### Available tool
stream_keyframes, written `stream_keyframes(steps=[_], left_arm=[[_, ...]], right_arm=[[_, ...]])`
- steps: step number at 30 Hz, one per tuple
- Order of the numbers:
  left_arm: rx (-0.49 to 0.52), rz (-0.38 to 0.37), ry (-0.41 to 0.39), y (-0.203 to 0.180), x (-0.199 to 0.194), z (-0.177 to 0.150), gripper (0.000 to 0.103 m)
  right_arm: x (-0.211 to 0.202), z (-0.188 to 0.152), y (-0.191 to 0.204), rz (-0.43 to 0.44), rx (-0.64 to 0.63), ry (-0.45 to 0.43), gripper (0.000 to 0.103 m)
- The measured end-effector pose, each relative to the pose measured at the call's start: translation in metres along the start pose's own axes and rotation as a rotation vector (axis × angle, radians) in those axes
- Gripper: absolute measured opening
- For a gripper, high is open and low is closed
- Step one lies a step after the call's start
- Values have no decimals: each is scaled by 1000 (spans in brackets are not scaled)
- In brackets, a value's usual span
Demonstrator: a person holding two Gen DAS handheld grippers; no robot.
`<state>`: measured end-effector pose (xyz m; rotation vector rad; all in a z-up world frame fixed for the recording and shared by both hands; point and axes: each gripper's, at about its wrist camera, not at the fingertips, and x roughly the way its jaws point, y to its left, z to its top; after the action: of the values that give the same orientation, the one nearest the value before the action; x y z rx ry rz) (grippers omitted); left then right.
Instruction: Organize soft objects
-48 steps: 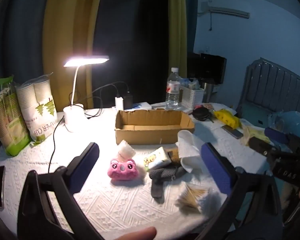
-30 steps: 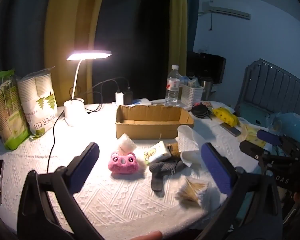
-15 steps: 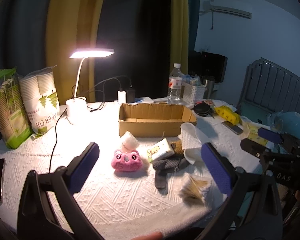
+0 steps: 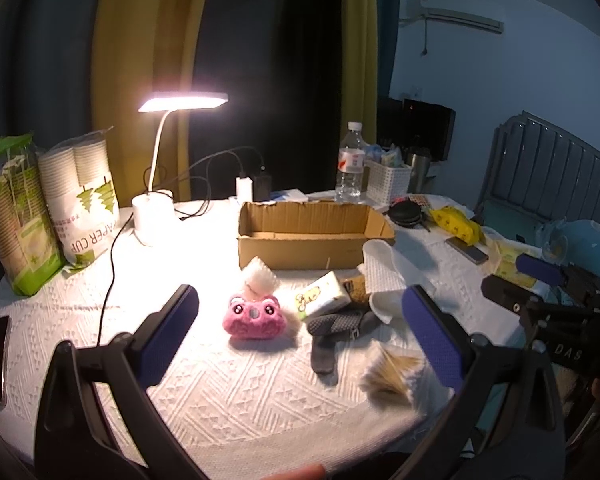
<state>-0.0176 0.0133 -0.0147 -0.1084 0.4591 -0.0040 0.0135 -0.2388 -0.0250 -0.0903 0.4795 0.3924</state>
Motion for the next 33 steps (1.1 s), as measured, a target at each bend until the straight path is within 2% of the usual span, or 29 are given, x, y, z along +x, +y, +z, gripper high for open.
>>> stream_keyframes(steps=[33], left_arm=[[5, 1, 10, 0, 2, -6, 102]], right_arm=[[3, -6, -1, 2, 5, 6, 78]])
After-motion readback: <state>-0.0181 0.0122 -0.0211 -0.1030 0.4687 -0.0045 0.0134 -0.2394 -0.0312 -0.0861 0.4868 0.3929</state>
